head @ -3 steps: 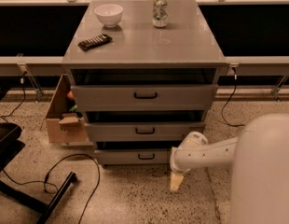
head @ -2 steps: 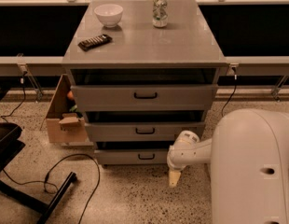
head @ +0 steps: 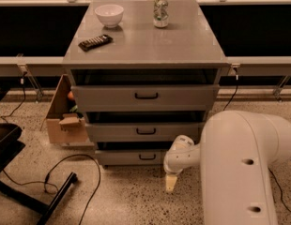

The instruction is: Open bottom drawer

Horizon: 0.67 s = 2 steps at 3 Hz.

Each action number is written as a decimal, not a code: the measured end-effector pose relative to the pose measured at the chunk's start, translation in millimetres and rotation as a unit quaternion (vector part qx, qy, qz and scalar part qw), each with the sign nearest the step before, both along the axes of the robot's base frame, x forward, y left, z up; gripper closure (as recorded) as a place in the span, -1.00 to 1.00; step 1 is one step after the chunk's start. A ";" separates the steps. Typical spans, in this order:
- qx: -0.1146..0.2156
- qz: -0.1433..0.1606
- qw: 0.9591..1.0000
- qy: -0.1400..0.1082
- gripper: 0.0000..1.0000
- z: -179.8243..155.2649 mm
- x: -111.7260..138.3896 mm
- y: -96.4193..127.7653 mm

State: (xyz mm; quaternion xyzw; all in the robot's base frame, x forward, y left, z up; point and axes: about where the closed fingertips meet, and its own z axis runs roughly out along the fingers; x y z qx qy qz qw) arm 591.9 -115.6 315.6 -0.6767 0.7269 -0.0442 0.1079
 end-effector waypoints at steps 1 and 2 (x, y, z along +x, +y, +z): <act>0.003 0.002 1.000 0.014 -1.00 -61.9 10.5 3.6; -0.004 0.006 1.000 0.012 -1.00 -93.7 28.1 4.6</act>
Offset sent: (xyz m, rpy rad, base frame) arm 0.0580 0.0043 -0.1314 -0.0239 0.0162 0.0208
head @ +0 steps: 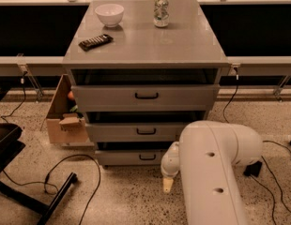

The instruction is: Open bottom drawer

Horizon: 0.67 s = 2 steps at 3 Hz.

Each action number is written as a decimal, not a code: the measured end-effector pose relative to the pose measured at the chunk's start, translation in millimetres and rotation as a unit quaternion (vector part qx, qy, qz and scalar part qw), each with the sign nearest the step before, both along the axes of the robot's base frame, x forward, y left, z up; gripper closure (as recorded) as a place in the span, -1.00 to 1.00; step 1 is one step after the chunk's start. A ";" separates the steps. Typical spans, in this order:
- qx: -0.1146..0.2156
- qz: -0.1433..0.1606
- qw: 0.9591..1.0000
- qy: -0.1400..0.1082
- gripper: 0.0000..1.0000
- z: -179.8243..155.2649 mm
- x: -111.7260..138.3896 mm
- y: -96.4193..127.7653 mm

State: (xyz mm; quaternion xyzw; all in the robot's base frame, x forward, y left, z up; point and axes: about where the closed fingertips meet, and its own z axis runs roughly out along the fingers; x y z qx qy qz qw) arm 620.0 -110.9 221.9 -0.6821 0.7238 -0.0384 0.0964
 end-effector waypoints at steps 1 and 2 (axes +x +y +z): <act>-0.018 0.016 1.000 -0.015 -1.00 -14.2 29.4 -1.7; -0.034 0.029 0.999 -0.028 -1.00 -10.9 55.4 -8.1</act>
Offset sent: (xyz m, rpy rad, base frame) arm 0.0987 -0.0188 -0.0026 -0.1072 -0.0939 0.0958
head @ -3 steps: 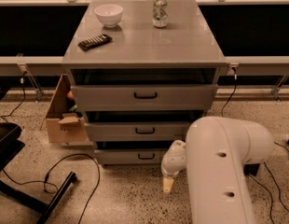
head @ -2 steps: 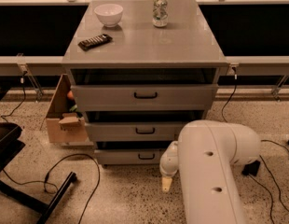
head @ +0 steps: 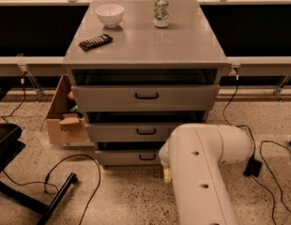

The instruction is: Open bottom drawer

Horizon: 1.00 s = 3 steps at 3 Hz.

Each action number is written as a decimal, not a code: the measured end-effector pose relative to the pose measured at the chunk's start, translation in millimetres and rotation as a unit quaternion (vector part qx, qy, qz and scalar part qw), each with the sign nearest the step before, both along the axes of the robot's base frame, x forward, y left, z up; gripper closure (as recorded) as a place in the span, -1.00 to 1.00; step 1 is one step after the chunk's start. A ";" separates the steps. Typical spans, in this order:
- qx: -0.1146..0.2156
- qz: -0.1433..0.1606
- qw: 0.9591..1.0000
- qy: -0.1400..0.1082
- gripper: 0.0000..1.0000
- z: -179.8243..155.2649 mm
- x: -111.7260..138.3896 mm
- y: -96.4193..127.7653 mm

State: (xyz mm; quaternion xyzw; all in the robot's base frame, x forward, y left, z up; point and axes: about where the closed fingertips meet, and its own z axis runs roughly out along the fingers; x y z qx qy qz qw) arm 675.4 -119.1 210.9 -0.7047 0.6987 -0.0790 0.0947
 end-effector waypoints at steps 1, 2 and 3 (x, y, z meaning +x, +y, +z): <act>-0.013 0.009 1.000 0.004 -1.00 -1.6 18.7 -1.4; -0.016 -0.001 1.000 0.008 -1.00 -7.0 29.2 -6.3; -0.019 -0.005 1.000 0.013 -1.00 -11.1 31.3 -8.1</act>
Offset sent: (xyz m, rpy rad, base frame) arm 0.0176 -0.0057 0.0071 -0.0346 -0.0069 0.0157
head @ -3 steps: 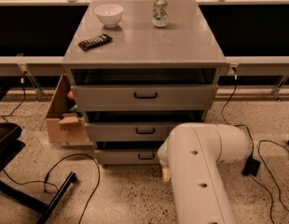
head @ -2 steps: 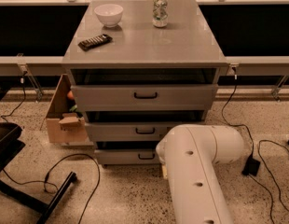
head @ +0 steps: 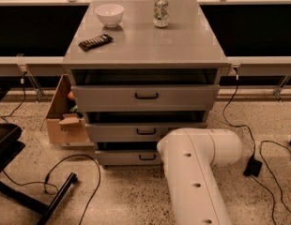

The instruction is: Open bottom drawer

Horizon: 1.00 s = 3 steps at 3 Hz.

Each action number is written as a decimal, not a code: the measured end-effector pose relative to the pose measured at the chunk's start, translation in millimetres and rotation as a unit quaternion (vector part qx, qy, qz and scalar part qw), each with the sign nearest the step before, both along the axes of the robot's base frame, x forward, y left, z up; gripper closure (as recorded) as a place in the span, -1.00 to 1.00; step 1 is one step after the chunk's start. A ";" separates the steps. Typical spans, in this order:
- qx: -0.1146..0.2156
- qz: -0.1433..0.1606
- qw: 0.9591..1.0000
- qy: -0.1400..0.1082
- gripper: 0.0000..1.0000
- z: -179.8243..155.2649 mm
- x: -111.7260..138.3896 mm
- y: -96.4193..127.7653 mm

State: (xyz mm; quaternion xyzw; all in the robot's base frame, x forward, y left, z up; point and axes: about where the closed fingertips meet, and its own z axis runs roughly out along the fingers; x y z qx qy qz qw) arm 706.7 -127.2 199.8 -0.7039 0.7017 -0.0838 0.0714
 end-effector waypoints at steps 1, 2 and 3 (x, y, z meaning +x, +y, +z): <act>0.003 -0.005 1.000 0.010 -1.00 -11.8 -2.5 0.6; 0.004 -0.006 1.000 0.013 -0.72 -21.6 -2.7 1.4; 0.004 -0.006 1.000 0.013 -0.25 -21.8 -2.5 1.3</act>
Offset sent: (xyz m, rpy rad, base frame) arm 0.0028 0.0030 -0.0306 0.0116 0.0265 -0.0129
